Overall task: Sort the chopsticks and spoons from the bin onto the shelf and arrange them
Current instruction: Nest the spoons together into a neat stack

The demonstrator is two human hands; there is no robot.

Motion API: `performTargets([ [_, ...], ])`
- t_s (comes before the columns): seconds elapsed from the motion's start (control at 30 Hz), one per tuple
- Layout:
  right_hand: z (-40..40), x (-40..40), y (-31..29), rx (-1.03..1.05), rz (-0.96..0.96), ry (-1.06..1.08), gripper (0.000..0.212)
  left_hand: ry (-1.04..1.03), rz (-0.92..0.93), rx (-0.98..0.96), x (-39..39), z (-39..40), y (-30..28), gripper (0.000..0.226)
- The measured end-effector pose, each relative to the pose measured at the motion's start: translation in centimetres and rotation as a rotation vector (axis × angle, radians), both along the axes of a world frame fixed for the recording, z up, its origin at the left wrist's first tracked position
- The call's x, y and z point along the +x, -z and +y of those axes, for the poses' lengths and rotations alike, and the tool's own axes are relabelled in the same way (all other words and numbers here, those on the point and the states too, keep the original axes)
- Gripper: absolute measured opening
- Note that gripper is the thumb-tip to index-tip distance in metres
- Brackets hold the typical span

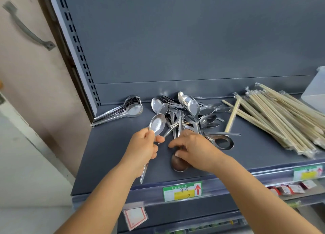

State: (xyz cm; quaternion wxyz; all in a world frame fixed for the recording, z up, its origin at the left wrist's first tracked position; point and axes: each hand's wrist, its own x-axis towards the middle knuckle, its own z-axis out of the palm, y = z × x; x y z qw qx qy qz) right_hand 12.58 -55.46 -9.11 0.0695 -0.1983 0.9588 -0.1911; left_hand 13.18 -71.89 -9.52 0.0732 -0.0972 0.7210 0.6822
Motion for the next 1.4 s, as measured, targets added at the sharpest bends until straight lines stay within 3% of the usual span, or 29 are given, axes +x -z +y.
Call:
performTargets([
  [0.2, -1.3, -0.3, 0.6, -0.102, 0.075, 0.006, 0.022, -0.030, 0.009, 0.006, -0.2, -0.6, -0.4, 0.024],
  [0.37, -1.6, -0.8, 0.7, 0.000, 0.170, -0.086, 0.033, -0.073, 0.025, 0.001, -0.2, -1.6, -0.6, 0.025],
  [0.5, -2.5, -1.7, 1.0, 0.081, 0.287, -0.182, 0.023, -0.100, 0.030, 0.005, -0.1, -2.4, -0.5, 0.025],
  [0.6, -2.7, -2.0, 1.2, -0.027, 0.260, -0.149, 0.014, -0.122, 0.029, 0.004, 0.0, -3.0, -0.3, 0.024],
  [0.73, -3.2, -2.3, 0.2, -0.287, 0.193, 0.069, 0.009, -0.162, 0.037, 0.034, -0.2, -3.1, -0.2, 0.024],
  [0.83, -4.3, -2.7, -0.8, -0.452, 0.163, 0.211, 0.015, -0.200, 0.028, 0.137, -0.6, -2.3, -0.5, 0.024],
  [1.0, -6.1, -3.5, -1.1, -0.661, -0.044, 0.339, 0.011, -0.151, 0.063, 0.323, -1.1, -1.0, -1.9, 0.030],
  [1.2, -6.7, -4.7, -1.2, -0.534, 0.061, 0.394, 0.032, -0.102, 0.031, 0.304, -1.7, -1.1, -1.7, 0.032],
  [1.4, -7.2, -6.0, -2.1, -0.436, 0.035, 0.340, 0.028, -0.109, 0.081, 0.048, -3.1, -1.5, -1.5, 0.028],
])
